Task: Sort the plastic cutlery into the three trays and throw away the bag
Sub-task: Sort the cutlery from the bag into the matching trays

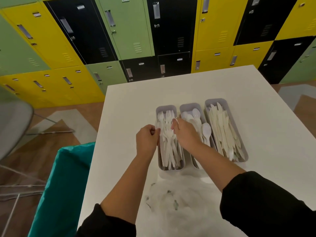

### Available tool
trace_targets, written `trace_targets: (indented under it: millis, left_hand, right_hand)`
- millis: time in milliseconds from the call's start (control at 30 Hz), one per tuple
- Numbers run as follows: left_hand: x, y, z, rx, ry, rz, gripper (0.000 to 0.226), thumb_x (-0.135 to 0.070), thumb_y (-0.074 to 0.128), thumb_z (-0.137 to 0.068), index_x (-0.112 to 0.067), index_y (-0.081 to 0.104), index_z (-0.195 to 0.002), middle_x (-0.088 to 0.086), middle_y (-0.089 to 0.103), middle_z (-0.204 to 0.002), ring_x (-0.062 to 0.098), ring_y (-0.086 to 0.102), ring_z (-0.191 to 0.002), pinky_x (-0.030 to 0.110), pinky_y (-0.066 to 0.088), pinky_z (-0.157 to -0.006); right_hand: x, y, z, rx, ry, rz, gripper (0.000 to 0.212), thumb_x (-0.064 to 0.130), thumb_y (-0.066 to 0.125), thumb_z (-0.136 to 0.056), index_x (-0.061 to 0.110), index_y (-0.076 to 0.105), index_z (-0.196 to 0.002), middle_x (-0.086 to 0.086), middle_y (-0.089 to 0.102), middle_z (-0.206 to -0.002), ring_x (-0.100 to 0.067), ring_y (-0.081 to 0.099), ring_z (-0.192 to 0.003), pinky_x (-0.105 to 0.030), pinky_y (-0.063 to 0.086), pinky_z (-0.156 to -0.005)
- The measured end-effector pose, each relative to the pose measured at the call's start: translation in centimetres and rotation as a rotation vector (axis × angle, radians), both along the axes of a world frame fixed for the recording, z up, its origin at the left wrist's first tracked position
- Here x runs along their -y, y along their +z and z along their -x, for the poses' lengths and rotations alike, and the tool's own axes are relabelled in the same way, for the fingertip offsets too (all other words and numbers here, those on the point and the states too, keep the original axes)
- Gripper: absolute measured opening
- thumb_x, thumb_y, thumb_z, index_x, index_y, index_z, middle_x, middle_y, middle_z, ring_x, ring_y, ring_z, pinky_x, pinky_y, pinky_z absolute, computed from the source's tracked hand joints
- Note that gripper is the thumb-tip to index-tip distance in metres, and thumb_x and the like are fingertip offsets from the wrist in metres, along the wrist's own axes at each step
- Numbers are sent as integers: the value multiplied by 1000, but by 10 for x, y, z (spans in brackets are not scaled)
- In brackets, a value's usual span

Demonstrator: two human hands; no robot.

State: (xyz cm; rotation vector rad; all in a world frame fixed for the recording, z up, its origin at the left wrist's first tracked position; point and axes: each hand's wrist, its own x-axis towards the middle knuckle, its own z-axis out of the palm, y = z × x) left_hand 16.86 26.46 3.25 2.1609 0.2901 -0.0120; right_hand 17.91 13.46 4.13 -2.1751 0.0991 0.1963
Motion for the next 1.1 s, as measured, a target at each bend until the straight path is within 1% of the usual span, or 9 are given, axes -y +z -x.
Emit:
trace_targets:
  millis: [133, 267, 500, 633, 733, 800, 833, 900, 1100]
  left_hand:
    - [3, -15, 4, -55, -94, -79, 13, -15, 61, -87, -6, 65, -79, 13, 69, -75, 29, 67, -71, 40, 56, -74]
    - [3, -22, 8, -39, -136, -166, 14, -16, 60, -89, -6, 67, -96, 7, 67, -90, 18, 59, -78, 23, 41, -70]
    - [6, -28, 25, 147, -57, -282, 35, -9, 51, -92, -13, 51, -128, 9, 49, -126, 25, 44, -115, 30, 41, -94]
    - [35, -25, 45, 487, -422, -439, 22, -9, 58, -82, -11, 65, -103, 6, 64, -101, 22, 56, -89, 31, 49, -78]
    - [62, -35, 58, 462, -734, -448, 35, -29, 55, -84, -10, 64, -112, 9, 65, -109, 26, 61, -98, 35, 52, -84]
    - [74, -40, 64, 324, -881, -520, 58, -33, 59, -86, -9, 45, -137, 15, 46, -143, 31, 43, -132, 44, 39, -109]
    - [81, -39, 67, 220, -928, -567, 72, -36, 57, -89, -12, 24, -148, 13, 19, -157, 28, 16, -146, 43, 18, -120]
    - [86, -39, 70, 61, -955, -635, 83, -39, 48, -94, -17, -8, -150, 7, -22, -156, 22, -26, -140, 36, -8, -115]
    - [91, -51, 70, 37, -960, -802, 69, -30, 31, -102, -10, -16, -148, 10, -37, -144, 29, -33, -135, 39, -6, -118]
  right_hand:
    - [-6, -18, 1, 43, 25, 208, 17, 22, 42, -97, 7, 48, -94, -10, 50, -93, -24, 50, -81, -35, 40, -71]
    - [-2, -18, 7, 66, 41, 267, 42, 23, 49, -95, 7, 41, -133, -11, 42, -134, -25, 56, -105, -31, 44, -84]
    - [49, -29, 34, 416, -217, 245, 33, 5, 46, -93, 11, 52, -125, -8, 51, -128, -26, 56, -104, -37, 49, -82]
    - [97, -55, 50, 292, -369, 459, 33, 4, 52, -89, 8, 55, -122, -15, 56, -128, -39, 52, -114, -52, 38, -96]
    - [112, -64, 59, 87, -330, 595, 40, 17, 44, -96, 19, 46, -136, -6, 37, -149, -31, 32, -137, -55, 16, -110]
    - [117, -69, 62, -21, -257, 651, 46, 23, 34, -99, 27, 29, -145, -4, 16, -158, -25, 10, -146, -55, 7, -113]
    - [122, -70, 64, -71, -223, 680, 49, 25, 30, -100, 30, 19, -148, -3, 5, -160, -25, -1, -147, -54, 4, -114]
    - [126, -73, 67, -148, -159, 727, 54, 27, 26, -101, 34, 3, -149, -3, -11, -159, -27, -14, -146, -54, 3, -115]
    - [146, -74, 67, -135, -75, 787, 66, 12, 32, -97, 34, -3, -149, -5, -17, -158, -29, -19, -145, -57, 2, -114]
